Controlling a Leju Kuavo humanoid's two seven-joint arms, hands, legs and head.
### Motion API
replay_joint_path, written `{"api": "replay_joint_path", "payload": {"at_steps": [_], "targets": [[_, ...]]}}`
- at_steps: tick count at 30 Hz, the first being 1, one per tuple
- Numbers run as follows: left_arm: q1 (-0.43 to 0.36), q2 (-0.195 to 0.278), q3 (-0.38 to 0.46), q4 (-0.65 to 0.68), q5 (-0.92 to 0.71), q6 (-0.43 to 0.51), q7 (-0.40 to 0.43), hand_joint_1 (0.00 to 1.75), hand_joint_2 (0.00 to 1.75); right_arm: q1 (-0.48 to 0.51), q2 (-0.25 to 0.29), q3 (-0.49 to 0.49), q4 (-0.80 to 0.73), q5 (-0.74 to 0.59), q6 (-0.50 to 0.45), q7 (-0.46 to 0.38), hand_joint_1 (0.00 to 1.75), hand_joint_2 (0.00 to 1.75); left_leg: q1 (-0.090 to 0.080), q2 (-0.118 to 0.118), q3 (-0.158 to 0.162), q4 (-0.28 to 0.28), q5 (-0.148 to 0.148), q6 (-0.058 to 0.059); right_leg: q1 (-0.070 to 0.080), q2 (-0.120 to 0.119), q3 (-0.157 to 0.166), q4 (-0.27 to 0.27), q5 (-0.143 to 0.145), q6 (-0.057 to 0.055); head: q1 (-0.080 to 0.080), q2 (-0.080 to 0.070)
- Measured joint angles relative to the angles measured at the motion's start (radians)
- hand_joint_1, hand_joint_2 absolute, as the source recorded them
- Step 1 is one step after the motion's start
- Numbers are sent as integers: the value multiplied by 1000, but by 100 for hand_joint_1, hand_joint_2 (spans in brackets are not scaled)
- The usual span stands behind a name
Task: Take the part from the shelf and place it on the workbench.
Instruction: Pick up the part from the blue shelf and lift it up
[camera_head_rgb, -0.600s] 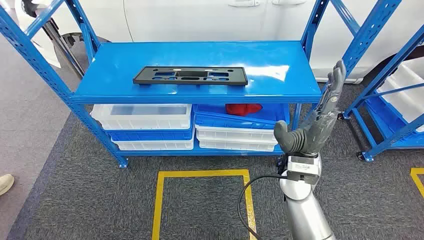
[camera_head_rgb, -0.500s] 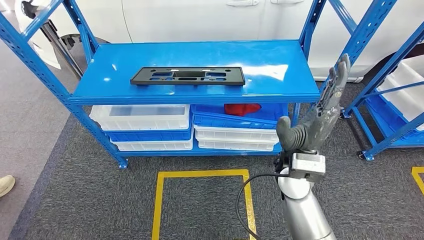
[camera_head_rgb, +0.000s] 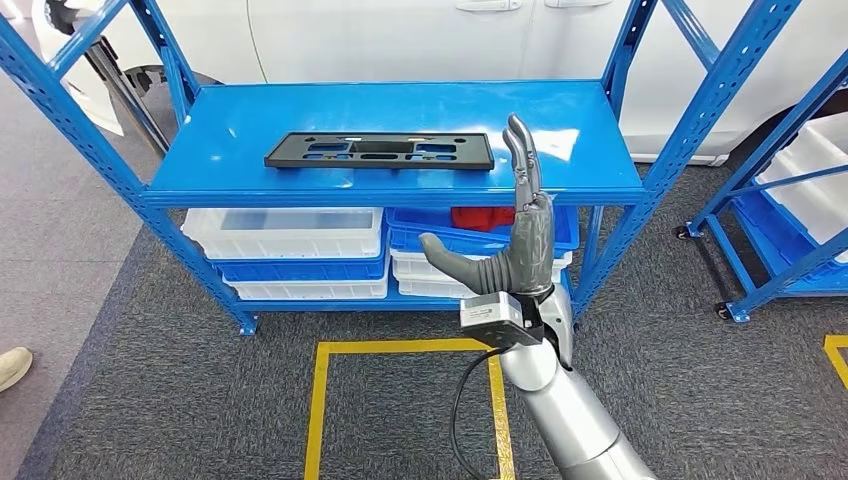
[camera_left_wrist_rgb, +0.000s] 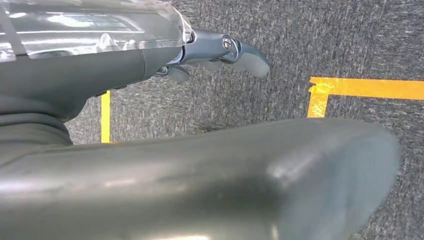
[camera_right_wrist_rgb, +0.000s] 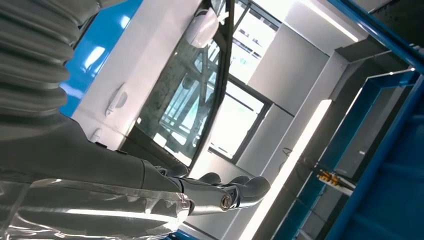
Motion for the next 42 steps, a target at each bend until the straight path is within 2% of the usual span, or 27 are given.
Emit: {"api": "replay_joint_path", "payload": {"at_steps": [4, 17, 22, 27, 31, 34, 42], "targets": [[-2, 0, 0, 0, -6, -1, 2, 0, 0, -4, 18, 0, 47, 83, -20, 4, 0, 175, -1, 0, -2, 2, -1, 0, 0, 0, 0, -1, 2, 3, 0, 0], [-8, -1, 0, 0, -29, -2, 12, 0, 0, -42, 90, 18, 284, 497, -100, 37, 0, 175, -1, 0, -3, 3, -1, 1, -1, 0, 0, -2, 3, 5, 0, 0], [-9, -1, 3, 0, -37, -4, 16, 0, 0, -75, 100, 53, 410, 621, -117, 89, 0, 175, -1, 0, -3, 4, -1, 1, -1, 0, 0, -2, 4, 5, 0, 0], [-10, -1, 5, 1, -38, -4, 17, 0, 0, -101, 100, 110, 506, 723, -126, 194, 0, 175, -1, 0, -4, 4, -1, 1, -1, 0, -1, -2, 4, 5, 0, 0], [-10, -1, 5, 2, -38, -4, 17, 0, 0, -140, 101, 149, 601, 765, -131, 298, 0, 175, -1, 0, -4, 4, -1, 1, -1, 0, -1, -2, 4, 6, 0, 0], [-11, -1, 6, 2, -40, -4, 18, 0, 0, -178, 102, 151, 694, 758, -134, 344, 0, 175, -1, 0, -4, 4, 0, 1, -1, 0, -1, -2, 4, 6, 0, 0], [-12, -1, 10, 2, -51, -7, 19, 0, 0, -238, 117, 83, 857, 676, -140, 354, 0, 175, -1, 0, -4, 5, 0, 1, -1, 0, -1, -2, 4, 7, 0, 0]]}}
